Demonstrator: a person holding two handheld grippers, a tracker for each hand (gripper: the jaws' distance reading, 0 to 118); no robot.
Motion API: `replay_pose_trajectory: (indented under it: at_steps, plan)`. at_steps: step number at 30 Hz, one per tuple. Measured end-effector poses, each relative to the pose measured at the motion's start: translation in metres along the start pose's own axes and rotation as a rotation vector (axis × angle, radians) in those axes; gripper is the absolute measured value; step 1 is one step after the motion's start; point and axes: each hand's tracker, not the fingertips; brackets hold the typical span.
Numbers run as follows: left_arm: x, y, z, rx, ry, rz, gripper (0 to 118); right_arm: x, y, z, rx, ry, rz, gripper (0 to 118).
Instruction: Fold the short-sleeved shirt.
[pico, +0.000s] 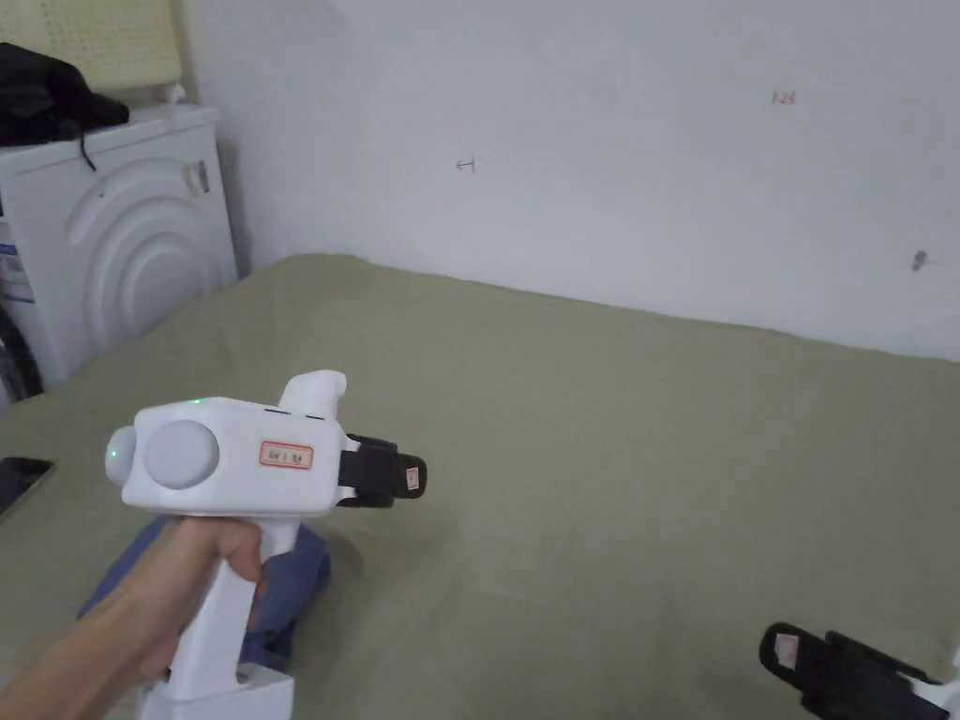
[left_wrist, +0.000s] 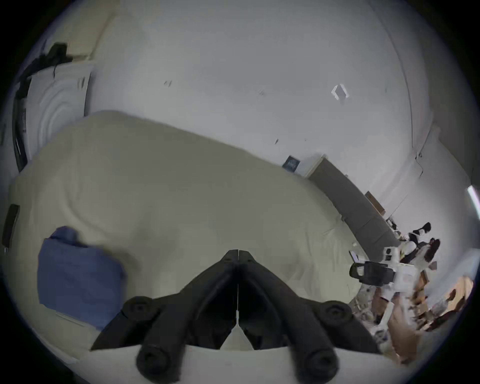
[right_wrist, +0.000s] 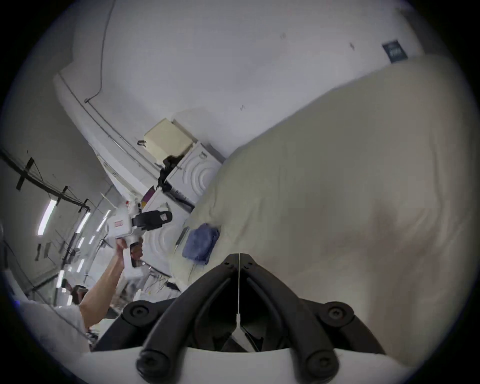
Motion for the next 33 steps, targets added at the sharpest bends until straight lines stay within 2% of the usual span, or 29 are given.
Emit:
replay_pose_trajectory:
  at_steps: [1,3,5,7,8,10,13,23,28,29,30,31,32,33]
  plan:
    - [0.025,-0.006,-0.005,0.027,0.035,-0.041,1,-0.007,0.005,0.007,0.041,-0.077,0.055,1]
    - [0.081,-0.021,-0.01,0.134,0.168,-0.142,1,-0.02,0.014,0.017,0.129,-0.295,0.238,1]
    - [0.123,-0.032,-0.02,0.233,0.249,-0.211,1,-0.034,0.018,0.027,0.215,-0.441,0.388,1]
    - [0.15,-0.042,-0.021,0.286,0.231,-0.207,1,-0.049,0.022,0.038,0.303,-0.521,0.456,1]
    - [0.182,-0.048,-0.016,0.322,0.295,-0.24,1,-0.055,0.024,0.044,0.336,-0.534,0.488,1]
    - [0.207,-0.056,-0.012,0.399,0.41,-0.344,1,-0.064,0.026,0.052,0.405,-0.599,0.543,1]
    - [0.211,-0.048,-0.023,0.366,0.408,-0.377,1,-0.068,0.031,0.062,0.437,-0.621,0.578,1]
    - [0.218,-0.046,-0.009,0.425,0.397,-0.41,1,-0.069,0.033,0.077,0.452,-0.593,0.523,1]
    - [0.219,-0.046,-0.008,0.429,0.398,-0.41,3,-0.07,0.034,0.075,0.464,-0.597,0.54,2]
    - [0.22,-0.046,-0.008,0.431,0.398,-0.408,10,-0.07,0.035,0.075,0.467,-0.595,0.542,6]
    - [0.22,-0.044,-0.008,0.426,0.395,-0.402,43,-0.071,0.036,0.075,0.475,-0.597,0.542,34]
    - [0.219,-0.043,-0.008,0.419,0.393,-0.391,87,-0.072,0.037,0.075,0.48,-0.601,0.542,74]
    - [0.218,-0.043,-0.007,0.43,0.382,-0.385,118,-0.072,0.039,0.076,0.479,-0.599,0.538,115]
    - [0.218,-0.041,-0.01,0.426,0.392,-0.38,117,-0.07,0.042,0.074,0.465,-0.598,0.526,113]
